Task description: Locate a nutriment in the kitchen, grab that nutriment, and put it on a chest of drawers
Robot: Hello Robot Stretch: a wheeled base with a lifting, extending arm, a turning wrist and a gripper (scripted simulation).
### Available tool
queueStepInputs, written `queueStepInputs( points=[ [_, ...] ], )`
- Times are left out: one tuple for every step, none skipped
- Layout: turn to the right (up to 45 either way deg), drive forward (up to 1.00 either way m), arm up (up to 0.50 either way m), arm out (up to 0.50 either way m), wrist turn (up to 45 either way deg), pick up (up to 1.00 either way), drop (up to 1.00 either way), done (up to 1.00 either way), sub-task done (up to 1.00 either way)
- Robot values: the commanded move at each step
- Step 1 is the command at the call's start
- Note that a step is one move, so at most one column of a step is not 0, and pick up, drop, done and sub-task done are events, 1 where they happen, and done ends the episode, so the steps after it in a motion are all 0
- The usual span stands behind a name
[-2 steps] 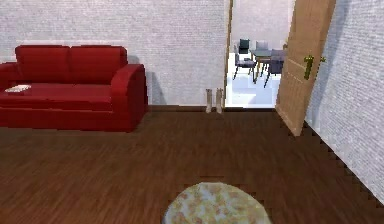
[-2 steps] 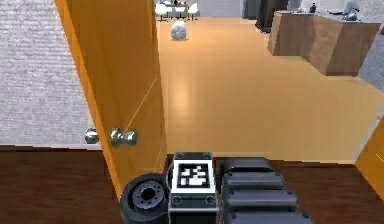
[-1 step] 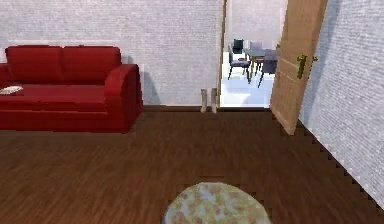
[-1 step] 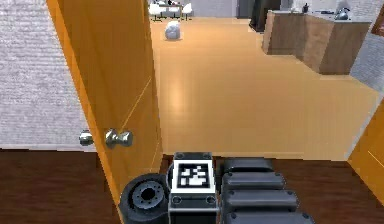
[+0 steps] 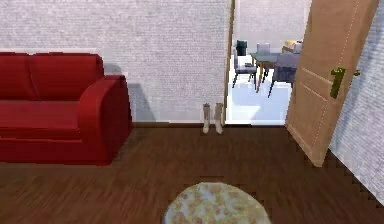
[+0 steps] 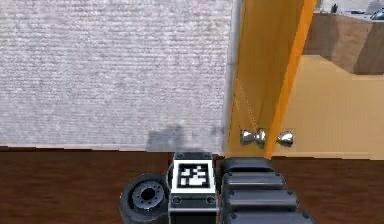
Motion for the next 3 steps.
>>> queueStepInputs(
  points=[
    [15.0,0.00,0.00,0.00,0.0,0.00,0.00,0.00,0.00],
    [0.0,1.00,0.00,0.00,0.0,0.00,0.00,0.00,0.00],
    [3.0,0.00,0.00,0.00,0.0,0.00,0.00,0.00,0.00]
  ],
)
